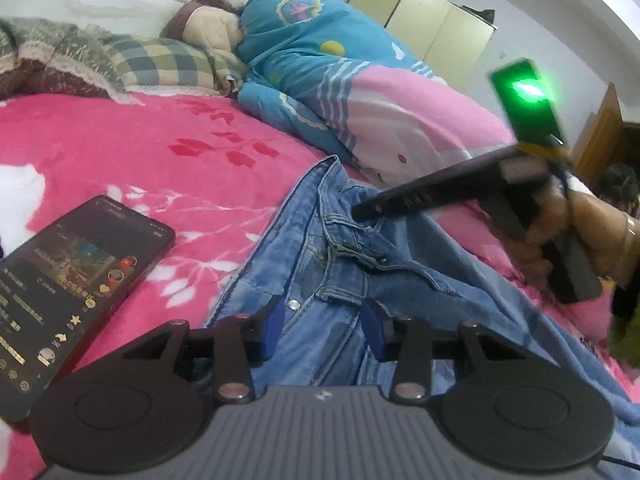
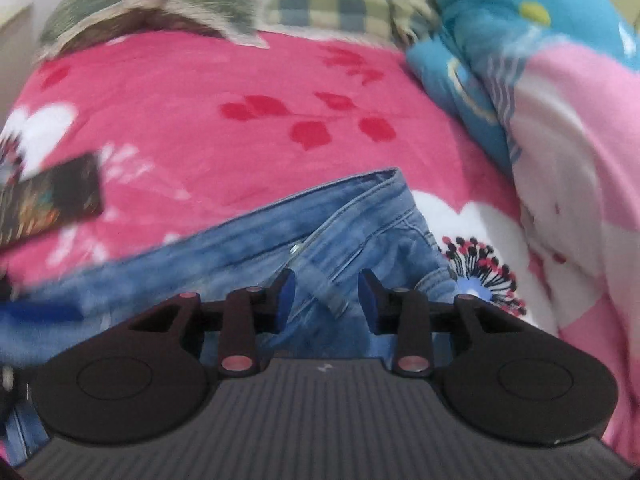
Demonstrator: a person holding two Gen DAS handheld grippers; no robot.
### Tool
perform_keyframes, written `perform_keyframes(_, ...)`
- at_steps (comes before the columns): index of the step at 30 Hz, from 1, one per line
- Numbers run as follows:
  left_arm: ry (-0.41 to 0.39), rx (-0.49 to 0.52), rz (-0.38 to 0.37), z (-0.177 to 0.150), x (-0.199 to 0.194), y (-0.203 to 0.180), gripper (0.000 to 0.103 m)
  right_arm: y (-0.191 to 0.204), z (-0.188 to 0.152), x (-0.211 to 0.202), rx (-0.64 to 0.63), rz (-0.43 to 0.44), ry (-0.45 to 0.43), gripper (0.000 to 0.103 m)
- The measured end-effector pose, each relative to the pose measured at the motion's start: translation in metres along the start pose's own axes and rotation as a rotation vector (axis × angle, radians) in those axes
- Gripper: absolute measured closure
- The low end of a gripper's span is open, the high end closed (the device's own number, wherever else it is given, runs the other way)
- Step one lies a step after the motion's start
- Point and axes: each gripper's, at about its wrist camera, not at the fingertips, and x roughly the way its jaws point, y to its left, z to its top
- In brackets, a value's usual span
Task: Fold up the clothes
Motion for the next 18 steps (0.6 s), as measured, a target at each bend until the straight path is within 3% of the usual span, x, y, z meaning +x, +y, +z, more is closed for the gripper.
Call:
perform_keyframes(9,0.064,0.294,0.182,-0.002,0.023,-0.046,0.058,0.03,-0.039,-0.032,-0.187,-0.098,-0.075,0.068)
perform_keyframes(14,0.095,0.473,0.273,-0.006,0.039,-0.069,0.051,0.017,-0.04,-0.04,-0.16,-0.083,-0.136,0.06)
perform_keyframes(18,0.063,0.458,0.271,-0.003,0.042,-0.068,0.051,0.007,-0.035,-0.035,-0.117,-0.062,-0.175,0.056)
